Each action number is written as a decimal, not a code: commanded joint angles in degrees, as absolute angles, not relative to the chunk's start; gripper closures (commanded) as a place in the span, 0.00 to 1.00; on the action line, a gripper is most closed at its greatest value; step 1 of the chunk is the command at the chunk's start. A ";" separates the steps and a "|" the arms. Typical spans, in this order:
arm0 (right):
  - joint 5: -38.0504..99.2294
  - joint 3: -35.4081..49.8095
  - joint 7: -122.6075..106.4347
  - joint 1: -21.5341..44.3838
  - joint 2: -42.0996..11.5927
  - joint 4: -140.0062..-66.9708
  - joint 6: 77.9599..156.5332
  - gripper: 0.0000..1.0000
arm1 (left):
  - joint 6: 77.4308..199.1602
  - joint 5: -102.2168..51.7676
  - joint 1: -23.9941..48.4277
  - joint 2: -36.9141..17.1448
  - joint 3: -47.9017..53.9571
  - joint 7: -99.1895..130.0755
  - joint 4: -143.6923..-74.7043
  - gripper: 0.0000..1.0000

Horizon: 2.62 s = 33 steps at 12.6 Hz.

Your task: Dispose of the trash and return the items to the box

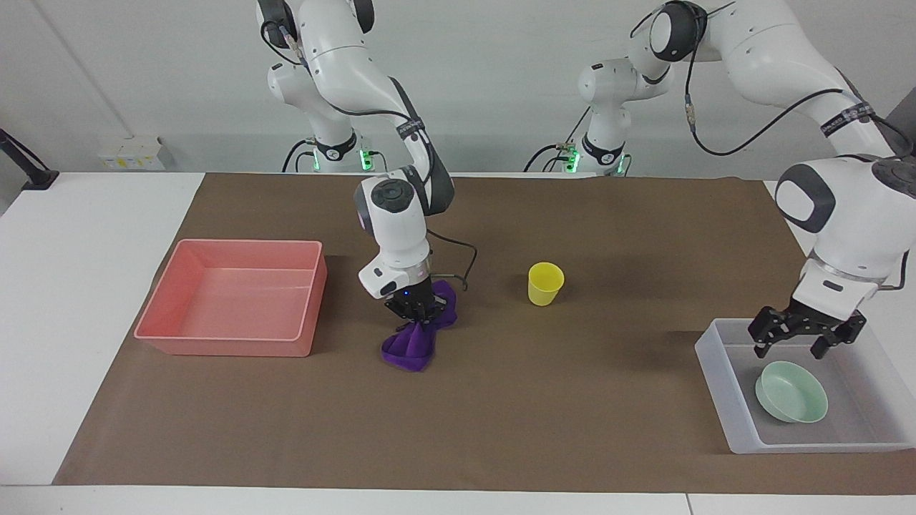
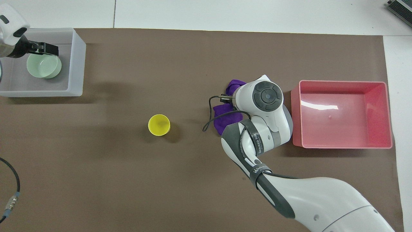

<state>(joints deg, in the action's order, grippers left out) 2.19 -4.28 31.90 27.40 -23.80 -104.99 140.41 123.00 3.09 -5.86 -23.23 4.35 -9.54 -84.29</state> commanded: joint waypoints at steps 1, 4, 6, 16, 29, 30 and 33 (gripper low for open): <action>2.37 -4.22 33.14 26.72 -19.00 -105.21 135.63 1.00 | 123.05 3.96 -1.60 -15.22 3.60 -8.62 -94.81 0.00; 2.37 -4.92 32.96 26.02 -13.64 -103.46 128.87 1.00 | 124.01 3.87 3.58 -12.75 3.78 -7.12 -100.79 0.00; 2.11 -5.01 32.35 23.74 -9.16 -102.92 125.18 1.00 | 124.10 3.60 7.71 -11.26 3.78 -5.90 -104.05 0.00; 2.28 -4.92 2.76 2.92 2.20 -103.00 113.20 1.00 | 135.07 3.52 21.17 -5.98 3.78 9.04 -121.09 0.00; 2.29 -4.92 -7.47 -4.74 -1.58 -116.53 128.14 1.00 | 136.51 3.60 19.27 -6.59 3.60 11.34 -119.90 1.00; 2.29 -4.92 -7.47 -4.75 -1.76 -117.85 129.62 1.00 | 135.62 3.60 17.51 -6.50 3.60 10.55 -118.49 1.00; 2.29 -5.01 -6.86 -4.75 -2.11 -120.14 132.54 1.00 | 130.53 3.52 12.14 -6.68 3.52 3.98 -112.96 1.00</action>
<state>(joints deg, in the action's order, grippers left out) 2.06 -5.62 -6.05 -3.88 -2.65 -118.19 130.53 134.56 3.07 14.79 -7.27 3.25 7.42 -116.00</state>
